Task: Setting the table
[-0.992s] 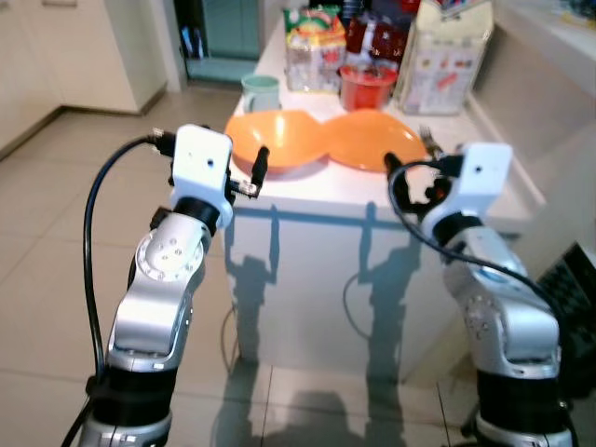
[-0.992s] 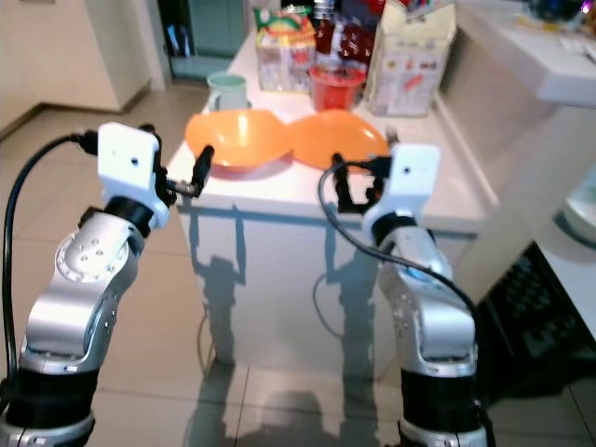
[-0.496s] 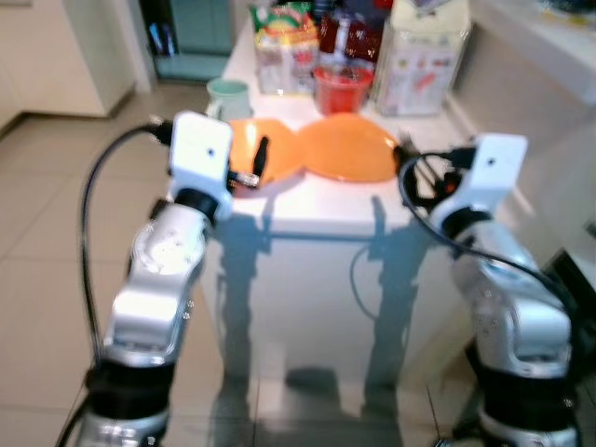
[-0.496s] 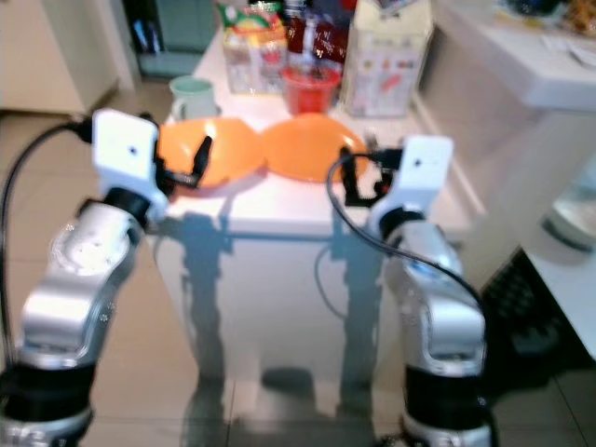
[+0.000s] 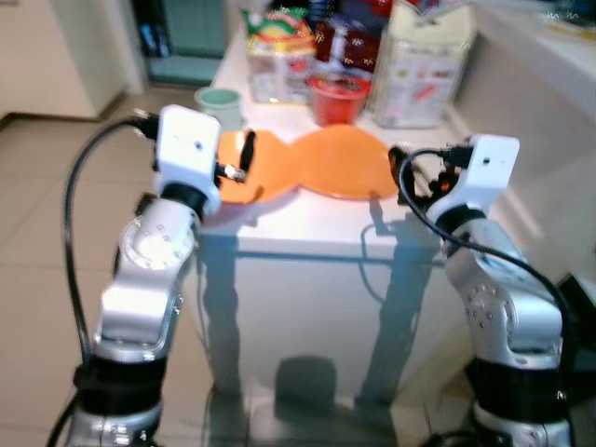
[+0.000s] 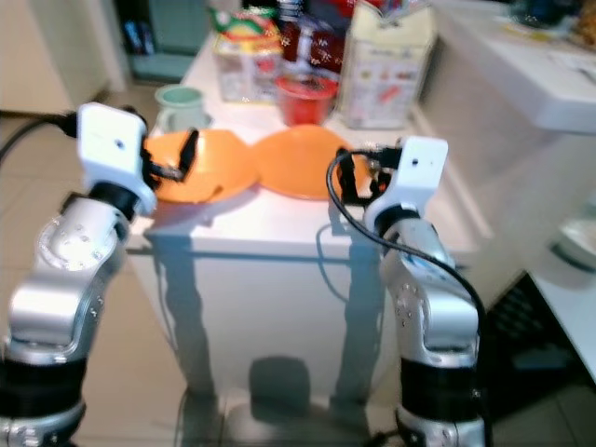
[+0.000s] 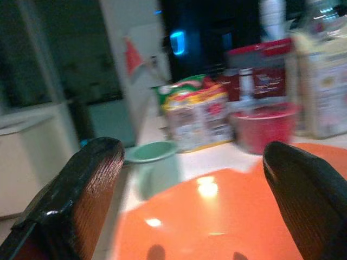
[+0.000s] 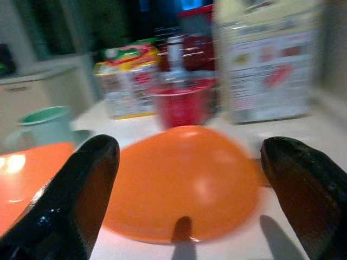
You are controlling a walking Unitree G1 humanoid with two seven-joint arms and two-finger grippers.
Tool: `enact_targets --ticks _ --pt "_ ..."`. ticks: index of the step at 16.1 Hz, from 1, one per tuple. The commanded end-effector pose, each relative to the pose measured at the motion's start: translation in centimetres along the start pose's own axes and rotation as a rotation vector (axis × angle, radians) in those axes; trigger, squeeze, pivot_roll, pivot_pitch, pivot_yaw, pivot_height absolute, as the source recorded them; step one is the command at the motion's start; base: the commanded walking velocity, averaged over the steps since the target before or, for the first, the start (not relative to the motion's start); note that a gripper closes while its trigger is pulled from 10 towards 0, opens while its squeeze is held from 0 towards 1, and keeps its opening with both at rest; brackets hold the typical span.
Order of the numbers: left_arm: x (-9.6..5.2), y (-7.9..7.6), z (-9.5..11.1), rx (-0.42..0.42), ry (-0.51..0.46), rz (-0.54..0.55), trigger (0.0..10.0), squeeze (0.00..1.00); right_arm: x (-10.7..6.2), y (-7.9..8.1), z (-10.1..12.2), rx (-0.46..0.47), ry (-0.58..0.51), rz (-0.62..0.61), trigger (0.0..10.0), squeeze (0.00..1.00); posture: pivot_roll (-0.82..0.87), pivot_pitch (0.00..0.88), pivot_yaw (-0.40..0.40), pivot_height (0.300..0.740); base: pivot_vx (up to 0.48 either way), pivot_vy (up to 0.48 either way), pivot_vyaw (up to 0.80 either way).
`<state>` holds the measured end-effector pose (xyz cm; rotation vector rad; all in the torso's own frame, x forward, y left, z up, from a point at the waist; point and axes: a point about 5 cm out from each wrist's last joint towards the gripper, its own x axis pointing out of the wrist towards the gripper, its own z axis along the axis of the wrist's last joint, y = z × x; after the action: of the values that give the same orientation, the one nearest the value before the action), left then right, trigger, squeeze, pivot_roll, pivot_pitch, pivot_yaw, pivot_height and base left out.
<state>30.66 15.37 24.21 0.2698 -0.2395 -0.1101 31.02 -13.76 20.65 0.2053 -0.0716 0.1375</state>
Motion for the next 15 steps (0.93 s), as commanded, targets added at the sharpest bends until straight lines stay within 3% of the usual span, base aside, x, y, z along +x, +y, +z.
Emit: enact_targets --ticks 1,7,11,12,13,15 --pt "0.3 -0.1 0.1 -0.005 0.016 -0.013 10.0 0.00 -0.1 0.3 0.6 -0.003 -0.024 0.014 10.0 0.00 0.06 0.000 -0.055 0.740 0.000 0.000 0.00" --pt "0.6 -1.3 0.5 -0.028 0.000 -0.069 10.0 0.00 -0.4 0.0 1.3 0.030 -0.051 0.001 10.0 0.00 0.02 0.000 -0.024 0.740 0.000 0.000 0.00" --pt "0.5 -1.3 -0.4 0.025 0.042 -0.116 10.0 0.00 -0.4 -0.4 0.5 0.086 -0.005 -0.026 10.0 0.00 0.02 0.000 -0.005 0.740 0.000 0.000 0.00" --pt "0.7 -0.8 -0.4 0.025 0.040 -0.110 10.0 0.00 -0.4 -0.2 0.6 0.121 -0.016 -0.009 10.0 0.26 0.02 0.000 -0.001 0.740 0.000 0.000 0.00" --pt "0.8 -0.5 -0.3 0.021 0.039 -0.098 10.0 0.00 -0.5 -0.1 0.6 0.128 -0.019 0.001 10.0 1.00 0.02 0.000 -0.001 0.740 0.000 0.000 0.00" --pt "0.9 -0.3 0.0 0.022 0.026 -0.095 10.0 0.00 -0.6 0.3 1.0 0.141 -0.030 0.055 10.0 1.00 0.02 0.000 -0.009 0.740 0.000 0.000 0.00"
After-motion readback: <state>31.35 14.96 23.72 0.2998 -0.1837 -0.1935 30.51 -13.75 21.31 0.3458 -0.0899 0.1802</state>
